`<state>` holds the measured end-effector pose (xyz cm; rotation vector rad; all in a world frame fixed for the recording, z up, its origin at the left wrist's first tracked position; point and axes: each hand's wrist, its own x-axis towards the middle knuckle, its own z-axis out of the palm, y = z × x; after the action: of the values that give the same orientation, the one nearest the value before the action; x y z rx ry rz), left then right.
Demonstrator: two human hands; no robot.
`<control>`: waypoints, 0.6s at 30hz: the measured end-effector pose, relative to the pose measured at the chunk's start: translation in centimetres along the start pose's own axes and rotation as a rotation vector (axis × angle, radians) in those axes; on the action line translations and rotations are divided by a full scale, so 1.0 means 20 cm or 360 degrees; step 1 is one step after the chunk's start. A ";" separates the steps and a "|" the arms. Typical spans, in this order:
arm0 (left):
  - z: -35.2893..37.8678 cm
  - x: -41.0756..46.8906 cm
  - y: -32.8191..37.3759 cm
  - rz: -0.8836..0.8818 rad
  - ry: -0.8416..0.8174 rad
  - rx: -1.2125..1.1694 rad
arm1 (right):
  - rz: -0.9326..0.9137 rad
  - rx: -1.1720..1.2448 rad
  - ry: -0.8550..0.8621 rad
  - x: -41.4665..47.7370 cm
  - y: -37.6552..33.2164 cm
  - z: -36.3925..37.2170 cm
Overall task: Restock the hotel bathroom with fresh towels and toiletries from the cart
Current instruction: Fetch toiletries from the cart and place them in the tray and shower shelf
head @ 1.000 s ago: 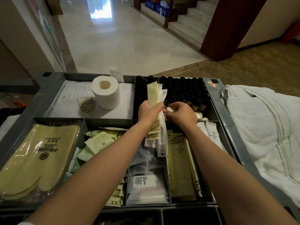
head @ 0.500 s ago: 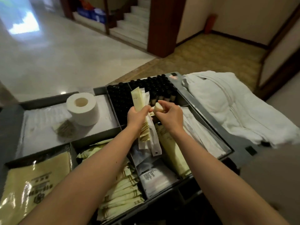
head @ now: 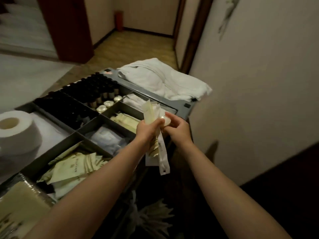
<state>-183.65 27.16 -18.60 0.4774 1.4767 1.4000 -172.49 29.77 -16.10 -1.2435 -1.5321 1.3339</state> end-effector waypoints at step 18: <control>0.88 -1.12 -0.61 0.0050 -0.1070 0.0676 | 0.0405 0.0533 0.1089 -1.24 0.31 -1.04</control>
<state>-155.29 14.71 -18.01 1.1180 1.1895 0.8087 -145.36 11.20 -16.91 -1.4954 -0.6654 1.0878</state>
